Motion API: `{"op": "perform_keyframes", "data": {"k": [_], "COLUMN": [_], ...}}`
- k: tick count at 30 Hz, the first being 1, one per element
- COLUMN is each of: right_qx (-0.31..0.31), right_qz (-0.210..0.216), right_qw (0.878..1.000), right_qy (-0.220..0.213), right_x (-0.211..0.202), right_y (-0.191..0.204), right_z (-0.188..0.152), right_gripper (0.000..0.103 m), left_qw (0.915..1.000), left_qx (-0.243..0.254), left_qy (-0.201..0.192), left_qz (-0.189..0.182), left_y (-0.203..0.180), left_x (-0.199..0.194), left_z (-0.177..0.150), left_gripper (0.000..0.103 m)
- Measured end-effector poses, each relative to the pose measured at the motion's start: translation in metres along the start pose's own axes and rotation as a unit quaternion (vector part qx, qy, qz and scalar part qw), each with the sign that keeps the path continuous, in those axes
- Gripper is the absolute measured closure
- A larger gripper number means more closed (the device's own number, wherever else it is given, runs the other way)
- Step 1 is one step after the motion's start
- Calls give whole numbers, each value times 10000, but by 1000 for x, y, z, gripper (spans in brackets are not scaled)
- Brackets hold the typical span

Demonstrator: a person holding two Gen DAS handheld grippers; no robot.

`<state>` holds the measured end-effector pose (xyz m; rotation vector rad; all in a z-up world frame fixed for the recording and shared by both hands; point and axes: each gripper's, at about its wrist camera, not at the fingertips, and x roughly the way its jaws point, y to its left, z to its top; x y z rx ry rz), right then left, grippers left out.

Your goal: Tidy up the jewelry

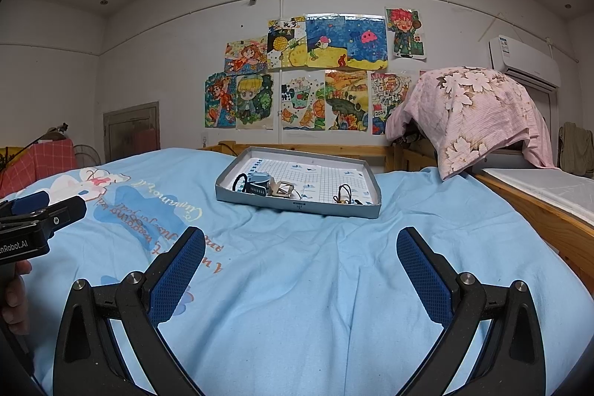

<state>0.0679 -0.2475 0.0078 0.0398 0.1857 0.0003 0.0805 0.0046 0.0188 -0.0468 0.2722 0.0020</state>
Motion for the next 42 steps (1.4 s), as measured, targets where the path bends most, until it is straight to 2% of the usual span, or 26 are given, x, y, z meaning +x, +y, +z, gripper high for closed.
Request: {"op": "perform_keyframes", "data": {"k": [42], "right_qx": [-19], "right_qz": [30], "right_qw": [10000], "right_qy": [88], "right_x": [1], "right_y": [1], "right_z": [-3], "right_gripper": [2], "left_qw": [9998], "left_qx": [-132], "left_qy": [142], "left_qz": [90], "left_y": [2], "left_x": [3], "left_z": [-6], "left_gripper": [0]}}
